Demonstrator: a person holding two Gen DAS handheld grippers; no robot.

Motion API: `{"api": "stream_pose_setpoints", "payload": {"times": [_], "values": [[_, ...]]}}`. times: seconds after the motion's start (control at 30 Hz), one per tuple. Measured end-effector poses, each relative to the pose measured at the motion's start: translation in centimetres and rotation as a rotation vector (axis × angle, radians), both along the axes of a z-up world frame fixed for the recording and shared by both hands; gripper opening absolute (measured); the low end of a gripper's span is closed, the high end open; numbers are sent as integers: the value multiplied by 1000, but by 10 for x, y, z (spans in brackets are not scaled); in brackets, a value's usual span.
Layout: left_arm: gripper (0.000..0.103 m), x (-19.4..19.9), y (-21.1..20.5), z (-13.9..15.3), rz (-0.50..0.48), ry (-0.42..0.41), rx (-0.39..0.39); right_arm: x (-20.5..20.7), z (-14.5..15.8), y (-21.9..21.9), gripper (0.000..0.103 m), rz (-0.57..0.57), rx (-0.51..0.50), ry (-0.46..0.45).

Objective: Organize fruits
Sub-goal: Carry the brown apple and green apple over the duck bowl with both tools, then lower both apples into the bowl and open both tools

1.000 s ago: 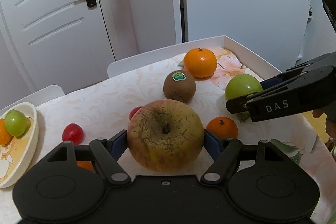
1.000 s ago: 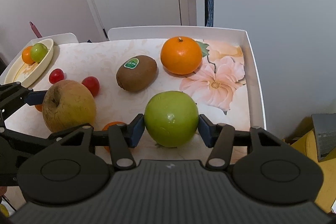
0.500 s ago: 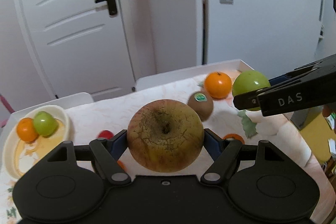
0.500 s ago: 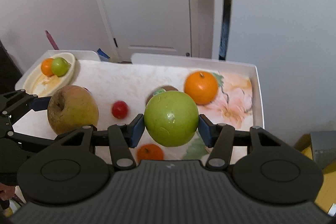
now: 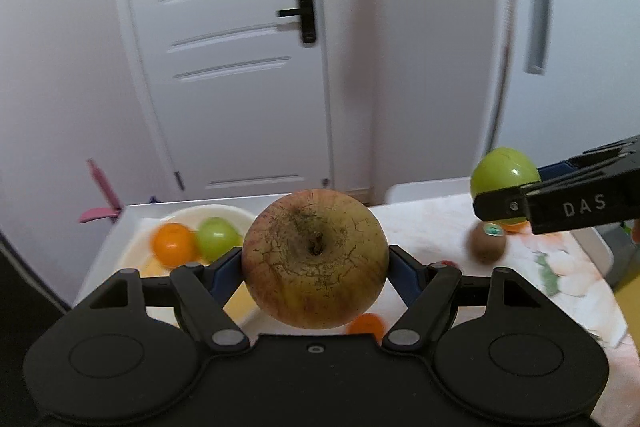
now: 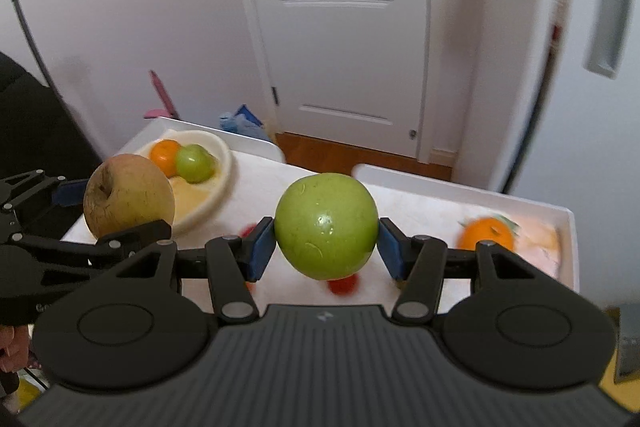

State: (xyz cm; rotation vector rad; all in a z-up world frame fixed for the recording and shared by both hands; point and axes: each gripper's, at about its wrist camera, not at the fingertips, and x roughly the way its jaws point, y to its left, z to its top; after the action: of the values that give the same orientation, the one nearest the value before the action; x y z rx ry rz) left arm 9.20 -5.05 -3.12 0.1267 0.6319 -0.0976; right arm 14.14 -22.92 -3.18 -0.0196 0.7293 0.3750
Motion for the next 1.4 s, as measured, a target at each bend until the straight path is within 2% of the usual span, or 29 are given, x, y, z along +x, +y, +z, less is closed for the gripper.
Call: {"api": "stream_pose_setpoints", "payload": {"times": [0.33,0.7,0.97,1.33,1.37,1.4], "values": [[79,28,82,3,77,29,13,33,6,88,70,76,10,24],[79,73,152,-34,55,112,32,64,-23,165,70,77,-9,95],[79,96,169,-71,-7,181,59,82,-48,195,70,47,-26,151],[80,109,167,-83,-45,204,60,87,-57,206,70,16,-37,176],[82,109,168,-82,-49,201,53,87,-57,205,70,16,-36,177],[92,107,168,-80,-57,196,41,87,-56,205,70,16,-33,178]]}}
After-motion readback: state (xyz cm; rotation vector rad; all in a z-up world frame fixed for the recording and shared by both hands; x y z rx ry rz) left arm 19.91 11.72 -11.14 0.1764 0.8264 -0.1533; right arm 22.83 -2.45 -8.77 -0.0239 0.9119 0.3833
